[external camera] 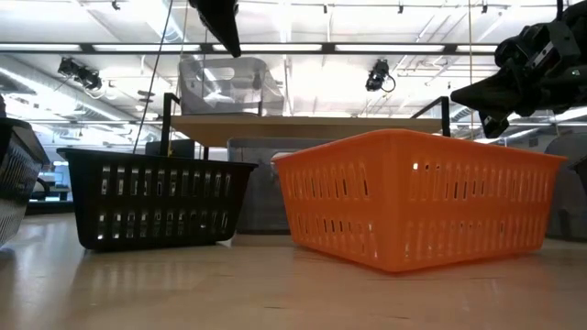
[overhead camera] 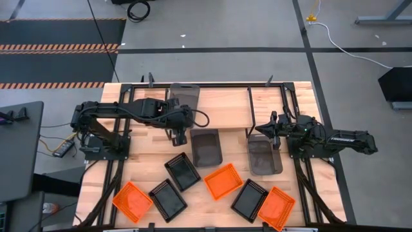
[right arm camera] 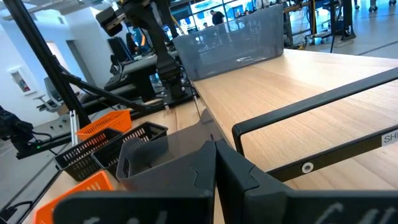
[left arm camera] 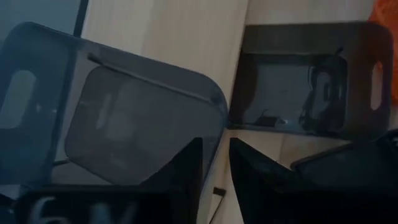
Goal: Stack baskets on shelf by color
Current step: Put the middle orange bin on the shelf
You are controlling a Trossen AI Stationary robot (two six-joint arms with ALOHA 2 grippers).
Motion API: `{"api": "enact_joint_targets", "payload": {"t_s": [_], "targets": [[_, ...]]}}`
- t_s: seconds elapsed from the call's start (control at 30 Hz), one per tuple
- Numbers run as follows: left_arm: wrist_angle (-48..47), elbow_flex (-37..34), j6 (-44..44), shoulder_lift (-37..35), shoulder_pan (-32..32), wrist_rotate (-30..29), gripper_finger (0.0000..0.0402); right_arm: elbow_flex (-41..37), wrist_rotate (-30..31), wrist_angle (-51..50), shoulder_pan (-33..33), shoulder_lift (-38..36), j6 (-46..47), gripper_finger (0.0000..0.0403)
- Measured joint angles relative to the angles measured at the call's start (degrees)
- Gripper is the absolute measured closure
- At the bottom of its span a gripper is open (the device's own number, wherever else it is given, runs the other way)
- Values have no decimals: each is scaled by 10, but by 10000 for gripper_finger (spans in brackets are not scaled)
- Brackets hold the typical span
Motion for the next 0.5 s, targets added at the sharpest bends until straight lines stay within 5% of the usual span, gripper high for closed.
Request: {"api": "enact_joint_targets", "payload": {"t_s": [0.4,0.5], "targets": [[8,0,-30,0,-1,21,376,0,-1,0,0,0,8,391],[17,9,-11,0,-10,21,388,0,-42,8,2,2,15,391]]}}
